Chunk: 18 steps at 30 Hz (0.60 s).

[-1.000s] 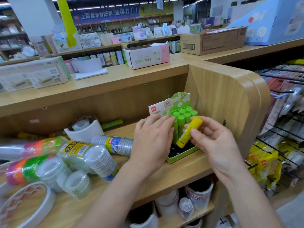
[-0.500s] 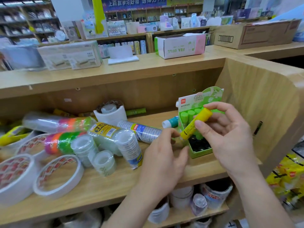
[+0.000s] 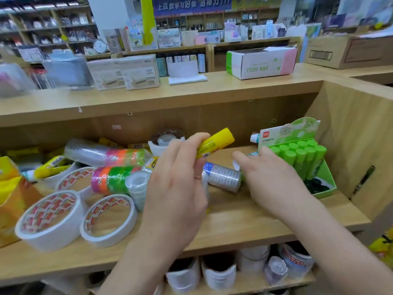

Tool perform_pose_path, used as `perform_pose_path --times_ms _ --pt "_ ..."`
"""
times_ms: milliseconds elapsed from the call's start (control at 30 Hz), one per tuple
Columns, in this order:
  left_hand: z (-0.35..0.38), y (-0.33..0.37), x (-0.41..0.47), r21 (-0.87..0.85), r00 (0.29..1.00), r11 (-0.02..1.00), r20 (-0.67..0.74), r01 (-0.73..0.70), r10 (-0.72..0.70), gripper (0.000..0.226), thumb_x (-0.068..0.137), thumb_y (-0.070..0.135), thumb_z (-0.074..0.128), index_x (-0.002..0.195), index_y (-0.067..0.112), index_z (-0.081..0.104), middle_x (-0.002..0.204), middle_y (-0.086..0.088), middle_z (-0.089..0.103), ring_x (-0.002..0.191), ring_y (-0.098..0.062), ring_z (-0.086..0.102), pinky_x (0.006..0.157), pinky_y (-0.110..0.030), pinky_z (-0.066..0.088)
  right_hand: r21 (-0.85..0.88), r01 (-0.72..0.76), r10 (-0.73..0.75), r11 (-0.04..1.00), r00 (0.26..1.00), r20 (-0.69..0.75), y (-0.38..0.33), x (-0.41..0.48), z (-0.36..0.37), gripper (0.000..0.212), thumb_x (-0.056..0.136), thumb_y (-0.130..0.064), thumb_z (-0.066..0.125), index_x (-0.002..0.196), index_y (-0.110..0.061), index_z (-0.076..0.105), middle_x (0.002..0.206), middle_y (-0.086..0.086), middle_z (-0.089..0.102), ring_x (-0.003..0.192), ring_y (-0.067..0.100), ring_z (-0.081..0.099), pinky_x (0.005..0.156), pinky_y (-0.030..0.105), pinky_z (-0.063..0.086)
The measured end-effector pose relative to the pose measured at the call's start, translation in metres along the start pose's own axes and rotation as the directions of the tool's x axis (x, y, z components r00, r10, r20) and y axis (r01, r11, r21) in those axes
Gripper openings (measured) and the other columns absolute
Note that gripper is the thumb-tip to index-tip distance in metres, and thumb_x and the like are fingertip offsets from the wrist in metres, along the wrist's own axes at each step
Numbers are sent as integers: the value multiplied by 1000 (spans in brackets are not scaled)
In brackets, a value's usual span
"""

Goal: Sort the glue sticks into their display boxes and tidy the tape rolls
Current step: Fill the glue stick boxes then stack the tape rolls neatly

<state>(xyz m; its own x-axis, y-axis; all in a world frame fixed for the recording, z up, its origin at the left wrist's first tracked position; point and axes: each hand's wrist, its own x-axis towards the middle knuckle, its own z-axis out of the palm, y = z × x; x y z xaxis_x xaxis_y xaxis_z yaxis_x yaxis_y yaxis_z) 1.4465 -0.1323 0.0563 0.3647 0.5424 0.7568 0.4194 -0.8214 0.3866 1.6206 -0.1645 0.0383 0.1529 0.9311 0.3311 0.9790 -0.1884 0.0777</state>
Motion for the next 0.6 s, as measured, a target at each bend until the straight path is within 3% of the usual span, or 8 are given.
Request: perform_pose_path --times_ms 100,233,300,367,400,467,533,600 --pt "0 -11 1 -27 999 999 37 38 -37 29 95 14 45 122 16 56 98 3 52 88 -15 49 77 -26 38 -188 25 -11 982 997 78 -9 6 1 35 83 -4 52 113 -20 41 96 2 64 108 27 43 65 33 27" --pt "4 -16 0 -62 997 997 61 49 -45 29 96 18 45 122 17 56 101 2 54 92 -17 51 82 -26 39 -278 35 -54 960 997 -60 -6 9 24 30 49 -5 77 77 -8 65 47 6 52 66 29 54 51 31 24" --pt "4 -18 1 -78 997 996 70 47 -41 29 96 19 45 123 17 56 100 2 54 92 -17 51 81 -27 39 -261 53 -96 964 983 -154 -5 8 26 11 53 -6 66 63 -9 62 41 5 47 57 29 52 49 28 17" --pt "4 -20 4 -95 997 995 67 39 -32 29 96 19 45 123 18 56 99 3 53 90 -15 50 79 -24 39 -229 61 -108 972 973 -202 -3 6 19 12 56 -2 56 60 -13 57 46 3 49 59 29 52 45 26 14" --pt "3 -20 5 -105 997 994 64 38 -31 29 96 19 45 123 18 56 99 4 54 90 -13 49 78 -22 38 -192 48 -92 980 970 -226 0 5 14 16 58 1 60 62 -14 56 52 3 51 63 28 54 42 24 16" --pt "4 -21 8 -129 998 991 61 39 -31 29 95 20 46 123 20 56 100 8 54 89 -7 48 78 -15 37 -90 4 -31 996 953 -301 9 2 4 15 66 -5 71 74 -14 62 68 3 57 74 28 57 39 28 36" --pt "3 -21 10 -161 998 986 50 48 -40 30 93 19 49 122 21 57 101 12 55 89 -1 48 78 -9 35 167 -37 96 985 929 -358 16 -4 -11 16 76 -14 73 91 -17 68 85 1 64 80 23 60 57 36 52" --pt "3 -19 12 -215 998 975 25 60 -56 29 90 20 55 118 24 58 100 15 59 88 1 51 76 -9 38 529 -63 289 846 889 -355 21 -11 -26 21 81 -18 73 101 -22 69 92 -5 67 80 11 62 71 30 53"
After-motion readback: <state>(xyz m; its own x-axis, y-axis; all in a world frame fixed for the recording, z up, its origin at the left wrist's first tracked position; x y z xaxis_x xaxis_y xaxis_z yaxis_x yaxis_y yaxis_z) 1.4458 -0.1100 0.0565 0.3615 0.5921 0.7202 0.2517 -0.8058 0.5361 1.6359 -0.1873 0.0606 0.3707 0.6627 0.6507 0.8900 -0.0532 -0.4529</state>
